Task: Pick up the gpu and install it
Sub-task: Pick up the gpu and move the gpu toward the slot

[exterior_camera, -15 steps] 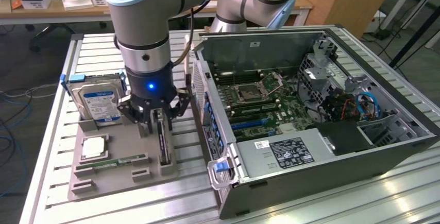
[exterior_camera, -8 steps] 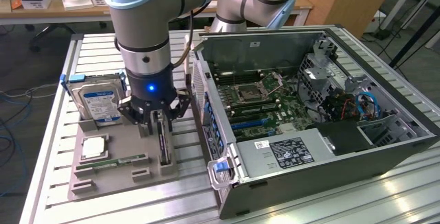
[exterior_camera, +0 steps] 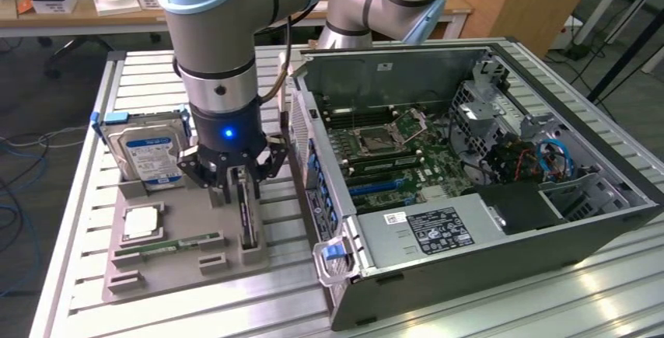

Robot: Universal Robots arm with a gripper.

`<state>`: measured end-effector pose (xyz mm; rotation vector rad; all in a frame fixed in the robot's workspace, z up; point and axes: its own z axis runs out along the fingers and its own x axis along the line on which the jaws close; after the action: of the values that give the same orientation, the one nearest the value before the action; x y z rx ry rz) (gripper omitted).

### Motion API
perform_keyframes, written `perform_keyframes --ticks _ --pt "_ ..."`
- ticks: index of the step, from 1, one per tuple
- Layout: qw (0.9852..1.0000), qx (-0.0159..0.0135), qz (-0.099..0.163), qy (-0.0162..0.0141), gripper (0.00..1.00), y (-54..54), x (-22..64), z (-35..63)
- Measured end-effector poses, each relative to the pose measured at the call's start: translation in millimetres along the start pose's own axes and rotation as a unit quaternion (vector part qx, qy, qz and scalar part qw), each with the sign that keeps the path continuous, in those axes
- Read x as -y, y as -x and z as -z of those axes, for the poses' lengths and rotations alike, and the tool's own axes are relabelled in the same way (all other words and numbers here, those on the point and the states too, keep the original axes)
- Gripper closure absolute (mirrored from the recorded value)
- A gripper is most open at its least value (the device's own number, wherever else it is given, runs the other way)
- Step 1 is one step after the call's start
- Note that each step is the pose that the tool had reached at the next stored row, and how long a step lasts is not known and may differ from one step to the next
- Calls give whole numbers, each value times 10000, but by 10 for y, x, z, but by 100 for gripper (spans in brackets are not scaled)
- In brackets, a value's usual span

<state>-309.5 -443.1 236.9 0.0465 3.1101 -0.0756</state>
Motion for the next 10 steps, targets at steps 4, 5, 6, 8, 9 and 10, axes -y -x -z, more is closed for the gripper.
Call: perform_keyframes --ticks 4,5,6,8,9,10 --pt "10000 0 0 0 54 0 0 0" --pt "10000 0 0 0 54 0 0 0" --pt "10000 0 0 0 61 0 0 0" --pt "10000 0 0 0 61 0 0 0" --pt "10000 0 0 0 61 0 0 0" --pt "10000 0 0 0 62 0 0 0"
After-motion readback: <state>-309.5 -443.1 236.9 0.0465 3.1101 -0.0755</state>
